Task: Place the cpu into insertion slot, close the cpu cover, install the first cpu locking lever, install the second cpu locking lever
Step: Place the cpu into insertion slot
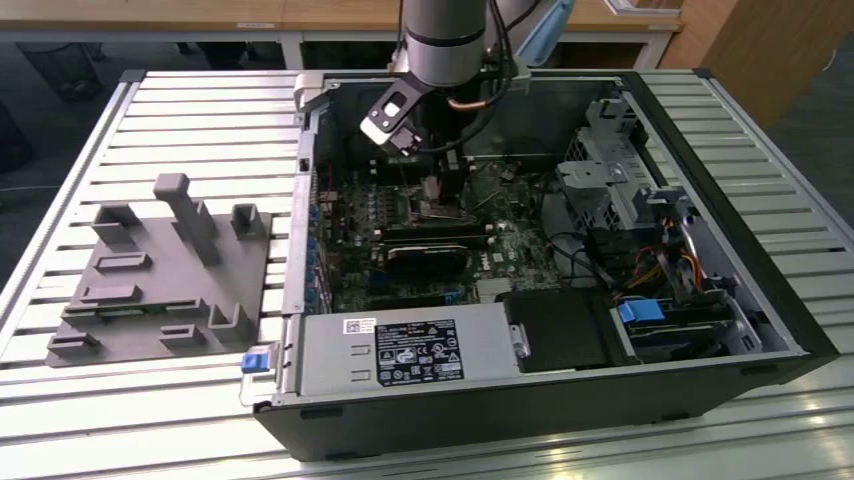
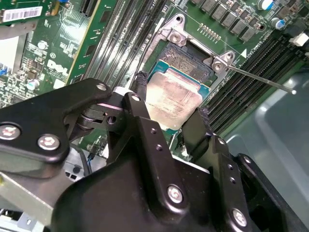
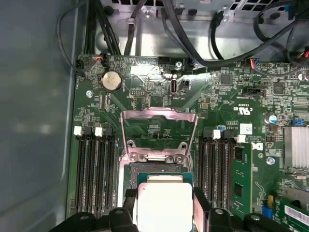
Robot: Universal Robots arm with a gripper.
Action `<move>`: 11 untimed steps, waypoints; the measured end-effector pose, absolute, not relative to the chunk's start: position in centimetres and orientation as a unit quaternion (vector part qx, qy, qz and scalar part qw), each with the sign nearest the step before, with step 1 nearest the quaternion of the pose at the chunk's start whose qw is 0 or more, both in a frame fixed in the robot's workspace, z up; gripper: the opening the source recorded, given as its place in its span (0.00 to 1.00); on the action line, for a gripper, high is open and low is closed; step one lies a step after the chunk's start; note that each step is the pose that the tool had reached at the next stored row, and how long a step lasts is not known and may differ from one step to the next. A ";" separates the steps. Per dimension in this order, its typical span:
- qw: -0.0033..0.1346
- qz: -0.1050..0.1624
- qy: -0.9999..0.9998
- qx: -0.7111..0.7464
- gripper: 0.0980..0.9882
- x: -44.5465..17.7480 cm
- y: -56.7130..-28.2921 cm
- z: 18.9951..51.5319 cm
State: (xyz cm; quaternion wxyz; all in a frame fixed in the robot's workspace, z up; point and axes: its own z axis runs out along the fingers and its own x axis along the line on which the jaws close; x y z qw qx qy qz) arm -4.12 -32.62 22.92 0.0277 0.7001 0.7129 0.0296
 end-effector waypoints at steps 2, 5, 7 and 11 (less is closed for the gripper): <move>0.028 0.029 0.713 0.700 0.50 -4.1 -32.6 22.6; 0.028 0.029 0.713 0.700 0.50 -4.1 -32.6 22.5; 0.028 0.029 0.713 0.700 0.50 -4.1 -32.6 22.3; 0.028 0.029 0.713 0.700 0.50 -4.2 -32.6 21.6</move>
